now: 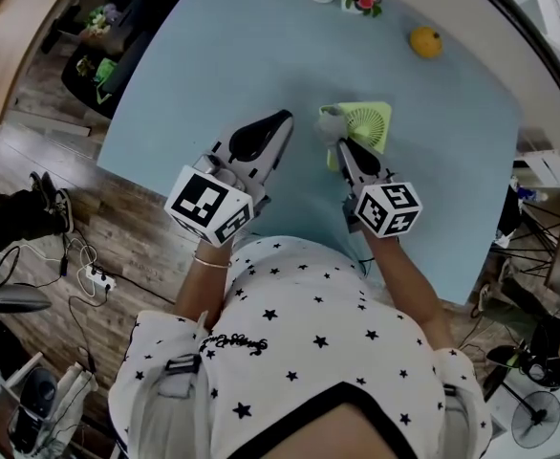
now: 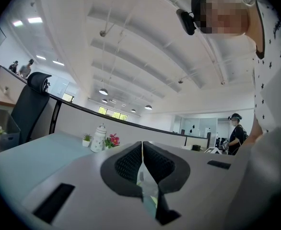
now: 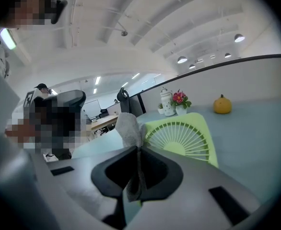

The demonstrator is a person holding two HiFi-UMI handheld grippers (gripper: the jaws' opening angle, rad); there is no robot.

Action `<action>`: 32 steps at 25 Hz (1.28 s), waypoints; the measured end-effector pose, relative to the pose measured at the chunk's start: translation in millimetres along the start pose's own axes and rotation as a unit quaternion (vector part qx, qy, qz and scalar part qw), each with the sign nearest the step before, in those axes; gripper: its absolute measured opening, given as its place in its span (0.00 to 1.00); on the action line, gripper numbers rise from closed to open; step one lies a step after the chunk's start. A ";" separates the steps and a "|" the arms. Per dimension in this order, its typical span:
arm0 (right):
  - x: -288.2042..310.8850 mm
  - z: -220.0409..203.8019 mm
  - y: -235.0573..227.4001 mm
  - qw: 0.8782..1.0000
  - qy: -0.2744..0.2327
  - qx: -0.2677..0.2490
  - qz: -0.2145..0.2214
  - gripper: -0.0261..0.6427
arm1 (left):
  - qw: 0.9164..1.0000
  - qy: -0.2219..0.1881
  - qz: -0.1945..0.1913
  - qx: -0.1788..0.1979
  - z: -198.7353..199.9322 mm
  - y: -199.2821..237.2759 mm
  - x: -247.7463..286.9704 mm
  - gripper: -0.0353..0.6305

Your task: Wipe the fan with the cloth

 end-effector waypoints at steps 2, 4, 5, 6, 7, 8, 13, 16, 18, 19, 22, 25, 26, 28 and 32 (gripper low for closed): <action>-2.9 2.1 -4.5 1.000 -0.004 0.001 -0.007 0.08 | 1.000 0.000 -0.006 0.001 0.2 -1.7 2.5 0.10; -7.1 3.9 -13.0 1.000 -0.010 0.009 -0.018 0.08 | 1.000 0.002 -0.007 0.001 -0.8 -2.0 4.0 0.10; -9.7 4.6 -18.3 0.999 -0.013 0.014 -0.025 0.08 | 1.000 0.003 -0.007 0.001 -1.6 -1.8 4.3 0.10; -12.4 5.4 -23.9 0.999 -0.017 0.019 -0.033 0.08 | 1.000 0.004 -0.007 0.000 -2.2 -1.5 4.4 0.10; -15.4 6.3 -29.7 0.999 -0.020 0.024 -0.041 0.08 | 1.000 0.005 -0.008 0.000 -2.6 -1.2 4.4 0.10; -18.8 7.4 -35.7 0.998 -0.024 0.031 -0.049 0.08 | 1.000 0.006 -0.008 0.000 -2.9 -1.0 4.5 0.10; -35.8 9.5 -67.4 0.993 -0.045 0.061 -0.096 0.08 | 1.000 0.010 -0.009 -0.002 -4.8 -1.4 5.3 0.10; -44.2 6.3 -85.7 0.988 -0.049 0.073 -0.123 0.08 | 1.000 0.009 -0.010 -0.001 -4.1 -1.4 5.7 0.10; -48.3 2.0 -94.9 0.986 -0.050 0.087 -0.136 0.08 | 1.000 0.010 -0.011 -0.001 -4.2 -1.1 5.9 0.10; -49.5 -0.5 -97.8 0.985 -0.049 0.092 -0.140 0.08 | 1.000 0.011 -0.010 -0.001 -4.5 -1.0 5.8 0.10; -49.8 -5.9 -100.1 0.984 -0.047 0.098 -0.143 0.08 | 1.000 0.012 -0.009 0.000 -5.3 -0.9 5.4 0.10; -48.8 -6.3 -99.9 0.983 -0.049 0.103 -0.142 0.08 | 1.000 0.011 -0.010 0.000 -4.7 -1.2 5.9 0.10; -48.9 -6.1 -99.9 0.983 -0.049 0.103 -0.142 0.08 | 1.000 0.011 -0.011 0.000 -4.8 -1.4 6.1 0.10; -49.8 -4.6 -98.6 0.983 -0.052 0.102 -0.142 0.08 | 1.000 0.012 -0.011 0.000 -5.5 -1.6 6.4 0.10; -51.2 6.0 -85.7 0.985 -0.071 0.088 -0.127 0.08 | 1.000 0.013 -0.010 0.000 -6.5 -0.5 6.6 0.10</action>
Point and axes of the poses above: the fingertips, and each gripper's own axes: x forward along the fingers, y to its left, z out of its top, the point moved 6 cm from there along -x, backward along the fingers, and after that the axes turned 5 degrees about y, right-handed, at the moved point
